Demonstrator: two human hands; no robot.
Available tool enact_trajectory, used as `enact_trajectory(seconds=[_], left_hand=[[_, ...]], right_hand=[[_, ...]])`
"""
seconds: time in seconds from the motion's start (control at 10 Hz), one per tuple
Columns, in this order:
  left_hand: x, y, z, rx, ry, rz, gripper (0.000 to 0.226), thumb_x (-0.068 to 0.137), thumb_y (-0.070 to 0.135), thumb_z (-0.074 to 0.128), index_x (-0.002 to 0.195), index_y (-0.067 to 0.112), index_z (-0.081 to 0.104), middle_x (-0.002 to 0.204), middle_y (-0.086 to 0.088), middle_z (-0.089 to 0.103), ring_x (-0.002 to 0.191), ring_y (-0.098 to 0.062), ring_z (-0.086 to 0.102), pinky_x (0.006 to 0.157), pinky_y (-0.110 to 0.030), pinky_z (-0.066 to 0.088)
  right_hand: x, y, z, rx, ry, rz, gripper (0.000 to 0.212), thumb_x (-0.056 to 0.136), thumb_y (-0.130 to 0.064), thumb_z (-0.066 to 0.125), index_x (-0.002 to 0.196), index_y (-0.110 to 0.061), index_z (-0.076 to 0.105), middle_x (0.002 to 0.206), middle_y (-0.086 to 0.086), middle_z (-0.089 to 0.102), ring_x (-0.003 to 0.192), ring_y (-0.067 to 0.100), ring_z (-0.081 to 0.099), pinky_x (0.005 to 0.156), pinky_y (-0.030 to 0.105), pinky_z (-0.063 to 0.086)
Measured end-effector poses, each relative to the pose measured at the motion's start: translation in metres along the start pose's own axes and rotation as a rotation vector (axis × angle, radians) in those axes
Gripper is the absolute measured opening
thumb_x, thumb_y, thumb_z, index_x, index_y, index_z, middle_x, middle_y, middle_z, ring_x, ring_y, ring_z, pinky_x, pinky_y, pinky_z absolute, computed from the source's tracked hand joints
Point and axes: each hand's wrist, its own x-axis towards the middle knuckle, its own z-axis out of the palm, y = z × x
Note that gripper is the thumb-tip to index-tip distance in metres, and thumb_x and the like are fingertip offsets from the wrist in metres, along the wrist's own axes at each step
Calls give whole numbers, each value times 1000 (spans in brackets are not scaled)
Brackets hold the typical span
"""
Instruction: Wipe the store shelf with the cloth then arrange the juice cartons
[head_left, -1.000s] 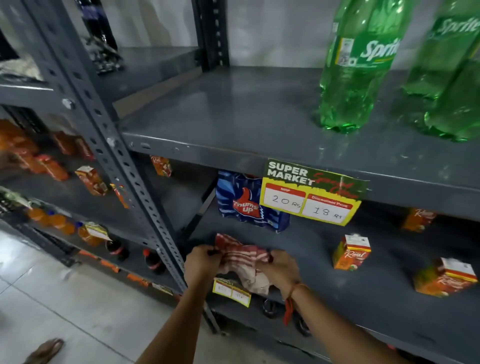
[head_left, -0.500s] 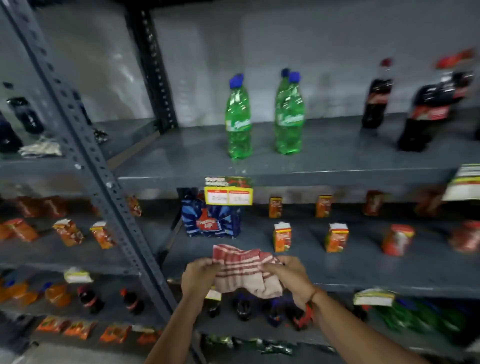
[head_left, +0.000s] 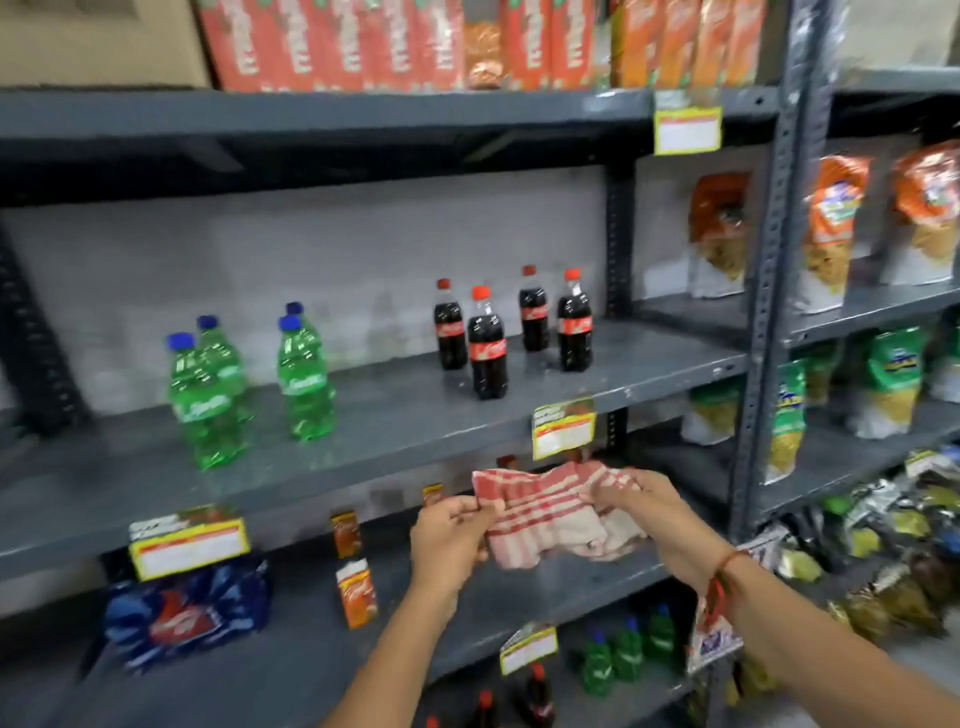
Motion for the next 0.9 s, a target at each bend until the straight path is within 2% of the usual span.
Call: enact_trajectory(seconds=[0.1, 0.2, 0.3, 0.4, 0.5, 0.6, 0.7, 0.8, 0.9], left_hand=[[23, 33, 63, -56, -57, 59, 16, 78, 25, 75, 85, 11, 72, 80, -8, 76, 70, -19, 70, 51, -25, 51], [58, 64, 128, -87, -69, 84, 16, 78, 25, 75, 87, 13, 73, 82, -9, 76, 73, -23, 72, 56, -31, 58], [99, 96, 187, -81, -69, 126, 9, 79, 23, 74, 79, 14, 73, 81, -13, 76, 77, -32, 72, 71, -45, 61], [145, 116, 232, -44, -32, 128, 20, 77, 24, 74, 58, 25, 69, 69, -3, 75, 65, -23, 73, 68, -45, 62], [185, 121, 264, -6, 15, 111, 32, 76, 22, 74, 47, 32, 66, 59, 7, 71, 57, -18, 72, 65, -42, 62], [213, 118, 281, 57, 71, 97, 25, 76, 26, 73, 52, 28, 64, 67, 2, 74, 65, -21, 72, 72, -41, 61], [232, 112, 287, 161, 64, 82, 22, 74, 27, 73, 54, 27, 63, 78, -5, 76, 76, -27, 71, 74, -42, 60], [238, 106, 286, 292, 33, 56, 23, 72, 23, 73, 52, 25, 60, 77, -8, 75, 74, -26, 72, 72, -42, 61], [239, 106, 287, 363, 67, 86, 18, 74, 20, 70, 57, 20, 63, 75, -6, 75, 71, -24, 72, 71, -43, 61]], right_hand=[[27, -37, -58, -6, 63, -70, 8, 80, -1, 71, 88, 1, 72, 70, 13, 72, 52, 18, 66, 45, 22, 50], [71, -68, -112, 0, 161, -159, 11, 79, 4, 69, 89, 1, 71, 66, 7, 73, 53, 14, 66, 49, 19, 51], [124, -94, -157, -24, 200, -206, 12, 80, 4, 68, 91, 3, 70, 73, 10, 75, 56, 14, 69, 50, 21, 53], [180, -107, -194, -104, 236, -196, 28, 79, -10, 75, 105, -1, 68, 96, 17, 74, 82, 30, 71, 75, 42, 59], [231, -109, -213, -195, 282, -177, 49, 78, -20, 78, 122, -5, 62, 119, 13, 69, 108, 32, 65, 91, 43, 54], [269, -102, -215, -313, 308, -190, 59, 79, -23, 79, 132, -9, 55, 134, 12, 58, 122, 30, 55, 88, 30, 43], [291, -92, -213, -463, 295, -173, 55, 81, -24, 76, 131, -14, 56, 123, 12, 66, 112, 29, 62, 84, 32, 48], [299, -84, -210, -657, 267, -146, 55, 82, -26, 72, 133, -19, 55, 79, -2, 66, 69, 14, 67, 51, 21, 50], [302, -85, -211, -844, 349, -265, 57, 81, -26, 72, 135, -17, 55, 91, 5, 70, 78, 20, 67, 63, 24, 52]])
